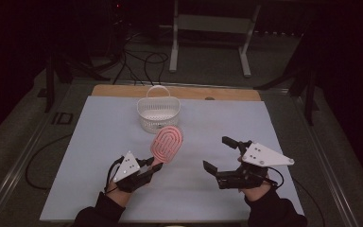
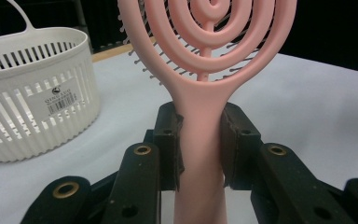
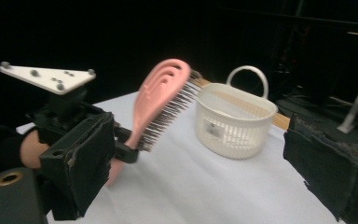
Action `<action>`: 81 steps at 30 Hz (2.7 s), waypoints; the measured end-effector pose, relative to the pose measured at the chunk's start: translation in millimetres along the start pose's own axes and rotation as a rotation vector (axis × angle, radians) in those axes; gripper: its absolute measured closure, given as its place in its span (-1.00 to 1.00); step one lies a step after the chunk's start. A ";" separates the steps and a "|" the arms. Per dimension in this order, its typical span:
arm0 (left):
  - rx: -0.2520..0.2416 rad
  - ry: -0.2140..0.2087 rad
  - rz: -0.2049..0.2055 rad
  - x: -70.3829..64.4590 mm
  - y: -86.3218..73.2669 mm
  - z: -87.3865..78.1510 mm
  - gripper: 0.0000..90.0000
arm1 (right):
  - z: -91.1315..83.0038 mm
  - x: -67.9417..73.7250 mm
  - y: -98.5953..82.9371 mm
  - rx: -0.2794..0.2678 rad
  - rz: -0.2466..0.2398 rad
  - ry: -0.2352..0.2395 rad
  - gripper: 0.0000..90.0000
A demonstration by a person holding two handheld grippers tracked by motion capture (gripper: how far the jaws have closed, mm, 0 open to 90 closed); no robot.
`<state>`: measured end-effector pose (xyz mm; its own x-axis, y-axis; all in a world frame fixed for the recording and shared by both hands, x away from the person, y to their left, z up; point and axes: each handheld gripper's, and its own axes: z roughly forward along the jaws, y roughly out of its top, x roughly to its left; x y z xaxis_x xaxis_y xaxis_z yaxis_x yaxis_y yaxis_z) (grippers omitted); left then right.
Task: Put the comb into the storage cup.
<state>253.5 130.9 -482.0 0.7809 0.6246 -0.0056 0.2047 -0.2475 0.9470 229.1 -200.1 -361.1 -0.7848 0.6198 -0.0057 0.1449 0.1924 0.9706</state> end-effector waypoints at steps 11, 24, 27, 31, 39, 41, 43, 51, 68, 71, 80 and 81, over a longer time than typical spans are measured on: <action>-0.006 -0.002 -0.003 0.5 0.0 -0.5 0.59 | 28.9 14.4 13.8 -0.016 0.003 0.048 -0.80; -0.004 -0.005 0.000 -0.9 -0.1 -0.1 0.60 | 65.0 20.9 11.8 -0.005 0.053 0.002 -0.80; -0.005 -0.006 0.001 -1.0 0.2 -0.3 0.59 | 72.2 22.4 11.0 -0.007 0.078 -0.008 -0.81; -0.005 -0.004 0.003 -1.1 0.1 -0.6 0.59 | 81.2 21.9 10.3 -0.010 0.138 -0.043 -0.81; -0.011 -0.002 0.002 -0.3 0.1 -1.0 0.59 | 96.0 20.6 3.9 0.017 0.250 -0.045 -0.81; -0.013 -0.001 0.002 -0.5 0.0 -1.1 0.59 | 98.1 19.9 2.9 0.018 0.276 -0.046 -0.80; -0.012 0.000 0.005 -1.0 0.0 -1.1 0.60 | 100.8 19.9 2.0 0.022 0.301 -0.041 -0.80; -0.019 0.001 0.000 -0.3 -0.2 -1.8 0.59 | 111.2 18.6 -2.6 0.040 0.384 -0.014 -0.70; -0.025 -0.003 -0.008 0.7 -0.3 -2.5 0.59 | 125.6 20.3 -16.0 0.051 0.525 0.059 -0.17; -0.025 -0.007 -0.008 0.4 -0.4 -2.2 0.59 | 127.3 20.4 -18.6 0.056 0.536 0.066 -0.07; -0.023 -0.014 -0.009 0.0 -1.1 -1.2 0.59 | 130.0 20.3 -19.9 0.067 0.536 0.076 0.23; -0.023 -0.015 -0.013 0.5 -1.1 -1.2 0.59 | 130.2 20.3 -19.6 0.076 0.532 0.078 0.24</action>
<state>253.0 132.4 -482.7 0.7869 0.6167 -0.0225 0.2015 -0.2222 0.9540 288.8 -92.2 -411.6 -0.6331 0.5891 0.5022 0.5749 -0.0766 0.8146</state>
